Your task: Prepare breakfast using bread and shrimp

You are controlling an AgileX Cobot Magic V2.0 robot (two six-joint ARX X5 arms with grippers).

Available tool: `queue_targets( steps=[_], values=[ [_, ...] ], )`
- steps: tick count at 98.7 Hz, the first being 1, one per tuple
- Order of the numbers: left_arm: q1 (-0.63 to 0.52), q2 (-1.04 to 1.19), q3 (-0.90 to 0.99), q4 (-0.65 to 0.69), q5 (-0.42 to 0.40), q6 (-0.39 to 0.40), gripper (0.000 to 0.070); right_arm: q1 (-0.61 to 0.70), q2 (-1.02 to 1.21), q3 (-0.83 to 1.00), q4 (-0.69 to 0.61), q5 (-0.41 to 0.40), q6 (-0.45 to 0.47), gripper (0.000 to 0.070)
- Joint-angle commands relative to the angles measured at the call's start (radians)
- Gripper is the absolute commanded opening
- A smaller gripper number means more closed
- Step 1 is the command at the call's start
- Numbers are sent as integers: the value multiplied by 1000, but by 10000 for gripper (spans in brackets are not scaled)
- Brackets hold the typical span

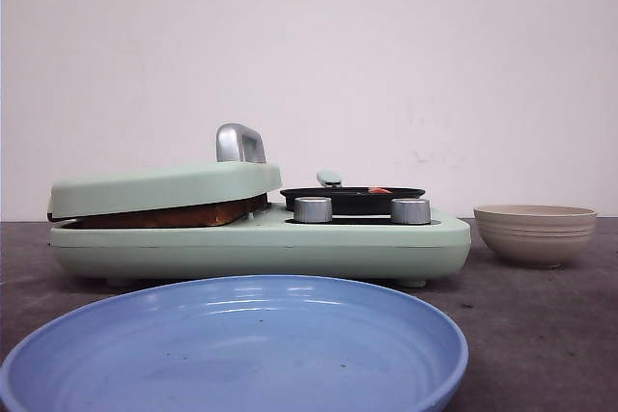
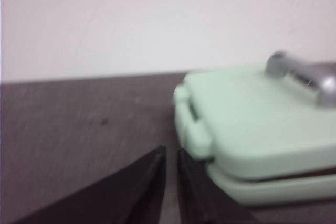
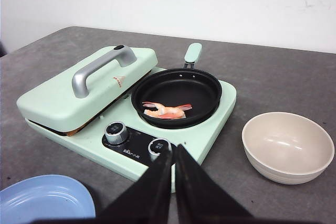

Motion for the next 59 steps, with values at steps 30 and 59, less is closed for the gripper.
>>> queue_targets(
  steps=[30, 59],
  values=[
    [-24, -1, -37, -116, -6, -27, 0, 3, 2, 6, 10, 0, 11, 0],
    [-26, 1, -36, -116, -2, -27, 0, 3, 2, 6, 10, 0, 11, 0]
  ],
)
